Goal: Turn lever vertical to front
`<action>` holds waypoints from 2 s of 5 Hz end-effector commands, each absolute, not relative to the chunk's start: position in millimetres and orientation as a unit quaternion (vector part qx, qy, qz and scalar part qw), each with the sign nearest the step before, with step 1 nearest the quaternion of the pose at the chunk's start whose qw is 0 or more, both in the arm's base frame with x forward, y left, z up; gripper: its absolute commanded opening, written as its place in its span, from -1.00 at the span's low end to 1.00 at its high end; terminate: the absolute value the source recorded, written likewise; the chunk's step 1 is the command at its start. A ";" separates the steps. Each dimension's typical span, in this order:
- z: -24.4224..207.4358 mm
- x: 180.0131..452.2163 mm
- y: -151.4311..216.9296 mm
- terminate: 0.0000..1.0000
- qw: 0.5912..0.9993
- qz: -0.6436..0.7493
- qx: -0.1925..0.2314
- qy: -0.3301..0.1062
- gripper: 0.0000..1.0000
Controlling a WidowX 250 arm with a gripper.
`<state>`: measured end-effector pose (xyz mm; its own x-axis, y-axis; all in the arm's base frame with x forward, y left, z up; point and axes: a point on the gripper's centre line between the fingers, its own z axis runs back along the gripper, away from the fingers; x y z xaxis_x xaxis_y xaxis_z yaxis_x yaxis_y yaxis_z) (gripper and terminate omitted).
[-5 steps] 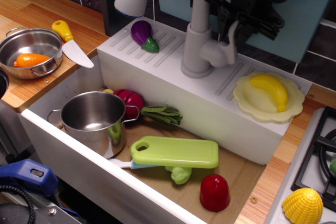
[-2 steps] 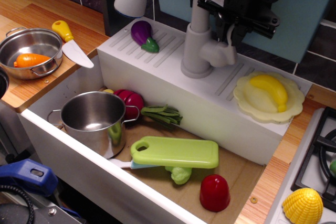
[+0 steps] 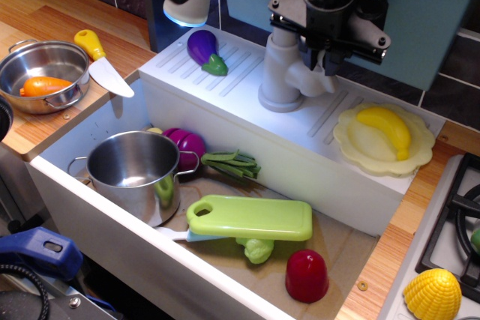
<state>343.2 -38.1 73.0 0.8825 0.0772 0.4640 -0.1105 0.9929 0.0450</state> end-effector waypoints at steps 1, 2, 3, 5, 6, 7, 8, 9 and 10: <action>45.3 320.2 -49.6 -1.00 0.974 0.051 0.027 -0.219 -1.00; 34.9 309.0 -51.3 -1.00 0.973 0.061 0.021 -0.221 -1.00; 23.5 299.5 -51.8 -1.00 0.970 0.068 0.028 -0.231 -1.00; 3.9 276.7 -54.1 -1.00 0.968 0.094 0.031 -0.232 -1.00; -6.6 266.0 -55.9 -1.00 0.965 0.107 0.035 -0.235 -1.00; -14.5 260.5 -54.8 -1.00 0.963 0.118 0.041 -0.239 -1.00; -11.0 259.9 -54.2 -1.00 0.968 0.114 0.016 -0.223 1.00; -11.0 259.9 -54.2 -1.00 0.968 0.114 0.016 -0.223 1.00; -11.0 259.9 -54.2 1.00 0.968 0.114 0.016 -0.223 1.00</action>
